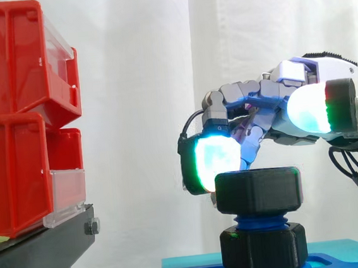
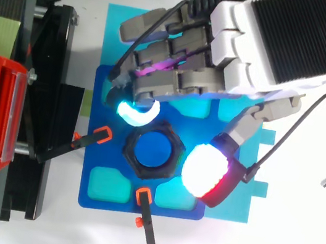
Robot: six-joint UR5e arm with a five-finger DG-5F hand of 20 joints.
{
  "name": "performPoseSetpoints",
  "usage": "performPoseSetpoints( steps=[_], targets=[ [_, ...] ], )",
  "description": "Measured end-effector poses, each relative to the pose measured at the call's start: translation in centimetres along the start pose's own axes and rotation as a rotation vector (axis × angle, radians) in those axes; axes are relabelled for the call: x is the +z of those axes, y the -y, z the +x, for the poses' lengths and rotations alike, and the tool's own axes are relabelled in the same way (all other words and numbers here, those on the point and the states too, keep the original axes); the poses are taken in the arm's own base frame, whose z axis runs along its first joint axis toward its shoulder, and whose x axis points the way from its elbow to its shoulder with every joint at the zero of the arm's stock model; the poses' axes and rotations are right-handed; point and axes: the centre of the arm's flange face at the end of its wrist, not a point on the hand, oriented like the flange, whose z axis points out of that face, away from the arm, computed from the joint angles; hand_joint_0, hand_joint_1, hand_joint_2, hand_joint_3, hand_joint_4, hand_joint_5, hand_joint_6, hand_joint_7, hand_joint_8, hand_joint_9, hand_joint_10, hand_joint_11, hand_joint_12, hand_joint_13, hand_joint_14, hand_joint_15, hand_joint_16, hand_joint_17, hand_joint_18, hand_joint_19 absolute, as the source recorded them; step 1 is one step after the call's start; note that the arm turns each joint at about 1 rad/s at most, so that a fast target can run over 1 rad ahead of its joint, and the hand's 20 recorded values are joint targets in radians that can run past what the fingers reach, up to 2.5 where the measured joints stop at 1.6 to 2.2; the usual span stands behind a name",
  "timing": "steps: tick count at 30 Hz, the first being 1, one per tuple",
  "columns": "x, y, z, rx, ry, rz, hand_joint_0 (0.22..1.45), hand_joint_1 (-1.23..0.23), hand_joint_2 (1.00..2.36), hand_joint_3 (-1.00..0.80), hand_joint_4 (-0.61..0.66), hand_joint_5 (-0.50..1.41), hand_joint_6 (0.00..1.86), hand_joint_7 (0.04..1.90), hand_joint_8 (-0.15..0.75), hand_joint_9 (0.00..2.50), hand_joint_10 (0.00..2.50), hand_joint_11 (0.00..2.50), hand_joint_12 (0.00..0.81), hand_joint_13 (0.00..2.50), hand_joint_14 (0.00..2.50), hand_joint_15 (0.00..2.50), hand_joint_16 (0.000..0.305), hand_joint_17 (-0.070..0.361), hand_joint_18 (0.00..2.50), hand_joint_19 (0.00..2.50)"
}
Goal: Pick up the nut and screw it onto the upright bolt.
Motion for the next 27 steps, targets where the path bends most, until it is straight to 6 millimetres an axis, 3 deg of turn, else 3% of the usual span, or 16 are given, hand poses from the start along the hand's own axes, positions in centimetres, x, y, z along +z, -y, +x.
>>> performPoseSetpoints(
  steps=[4,10,14,16,27],
  targets=[
    [-0.6,0.6,-0.3,-0.004,-0.001,0.000,0.56,-0.23,1.00,-0.50,0.12,0.06,0.60,1.17,0.235,1.24,0.00,0.00,0.142,0.91,0.00,0.00,0.011,0.025,0.63,0.11],
    [-1.2,1.2,-0.5,-0.007,-0.003,0.001,0.55,-0.24,1.00,-0.50,0.11,0.07,0.62,1.15,0.219,1.38,0.00,0.00,0.113,1.00,0.00,0.00,0.007,0.015,0.74,0.13],
    [-1.5,1.5,-0.7,-0.010,0.001,0.002,0.55,-0.23,1.00,-0.50,0.10,0.06,0.59,1.21,0.233,1.39,0.00,0.01,0.118,0.99,0.00,0.00,0.008,0.017,0.72,0.12],
    [-1.6,1.7,-0.8,-0.014,0.004,-0.001,0.55,-0.22,1.00,-0.50,0.13,0.06,0.50,1.36,0.242,1.35,0.00,0.03,0.139,0.95,0.00,0.00,0.009,0.021,0.66,0.11],
    [-1.1,1.9,-1.9,-0.019,0.032,-0.026,0.53,-0.19,1.00,-0.50,0.24,-0.06,0.50,0.88,0.221,1.12,0.00,0.00,0.178,0.82,0.00,0.00,0.017,0.038,0.54,0.12]
  ],
)
